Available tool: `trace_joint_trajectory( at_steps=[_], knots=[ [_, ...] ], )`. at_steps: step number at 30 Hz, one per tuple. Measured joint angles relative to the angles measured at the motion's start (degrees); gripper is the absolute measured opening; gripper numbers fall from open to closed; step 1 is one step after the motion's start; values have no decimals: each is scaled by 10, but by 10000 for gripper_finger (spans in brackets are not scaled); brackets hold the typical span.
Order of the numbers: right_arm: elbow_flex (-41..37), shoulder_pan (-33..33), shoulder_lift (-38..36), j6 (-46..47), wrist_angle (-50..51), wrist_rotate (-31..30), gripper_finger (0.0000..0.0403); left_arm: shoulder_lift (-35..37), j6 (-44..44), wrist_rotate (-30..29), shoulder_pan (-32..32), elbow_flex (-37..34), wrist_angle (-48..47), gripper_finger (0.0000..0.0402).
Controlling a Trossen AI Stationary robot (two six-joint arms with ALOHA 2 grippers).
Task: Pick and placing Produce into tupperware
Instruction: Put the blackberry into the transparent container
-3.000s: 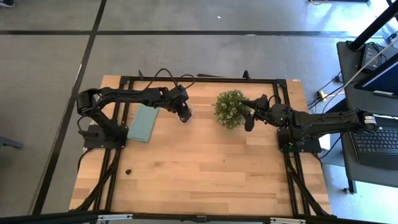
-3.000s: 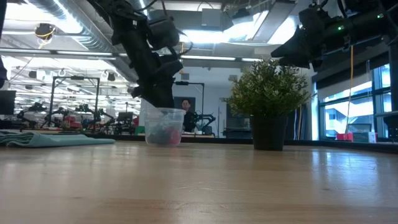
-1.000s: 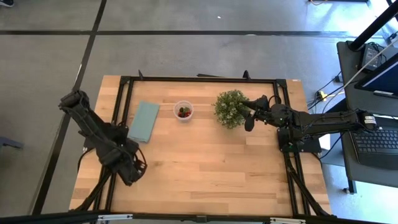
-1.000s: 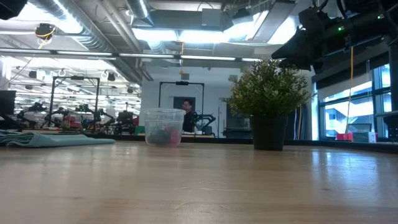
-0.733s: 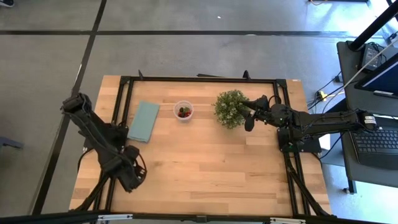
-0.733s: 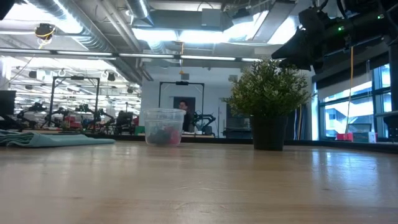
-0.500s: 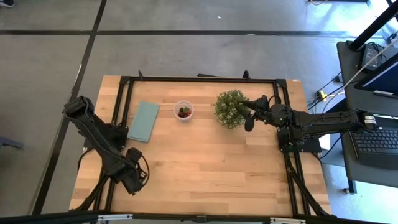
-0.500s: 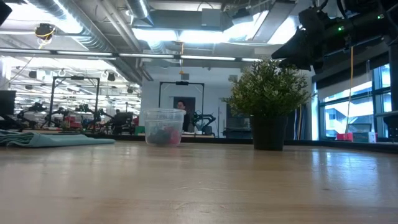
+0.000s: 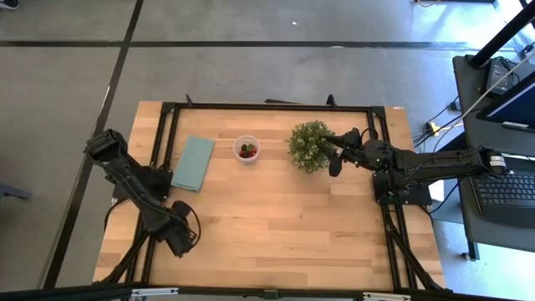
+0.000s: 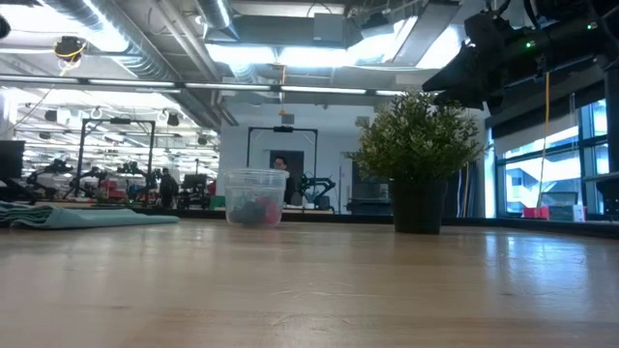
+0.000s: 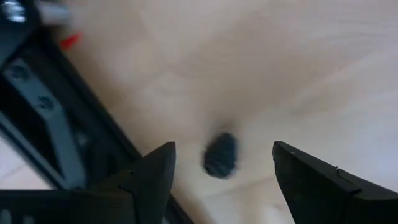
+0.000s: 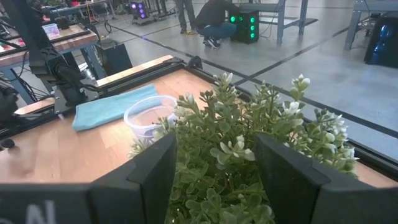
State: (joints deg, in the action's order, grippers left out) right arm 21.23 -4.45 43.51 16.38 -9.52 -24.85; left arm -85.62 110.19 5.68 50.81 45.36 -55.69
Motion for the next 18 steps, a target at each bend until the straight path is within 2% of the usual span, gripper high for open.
trace_joint_trajectory(
  at_steps=[6,11,18],
  knots=[
    [0,0,0,-1,0,0,217,0,1,61,3,-30,32,258],
    [0,0,0,-1,0,0,217,0,2,34,3,-48,100,259],
    [0,0,0,-2,3,0,217,3,2,31,4,-62,115,250]
  ],
)
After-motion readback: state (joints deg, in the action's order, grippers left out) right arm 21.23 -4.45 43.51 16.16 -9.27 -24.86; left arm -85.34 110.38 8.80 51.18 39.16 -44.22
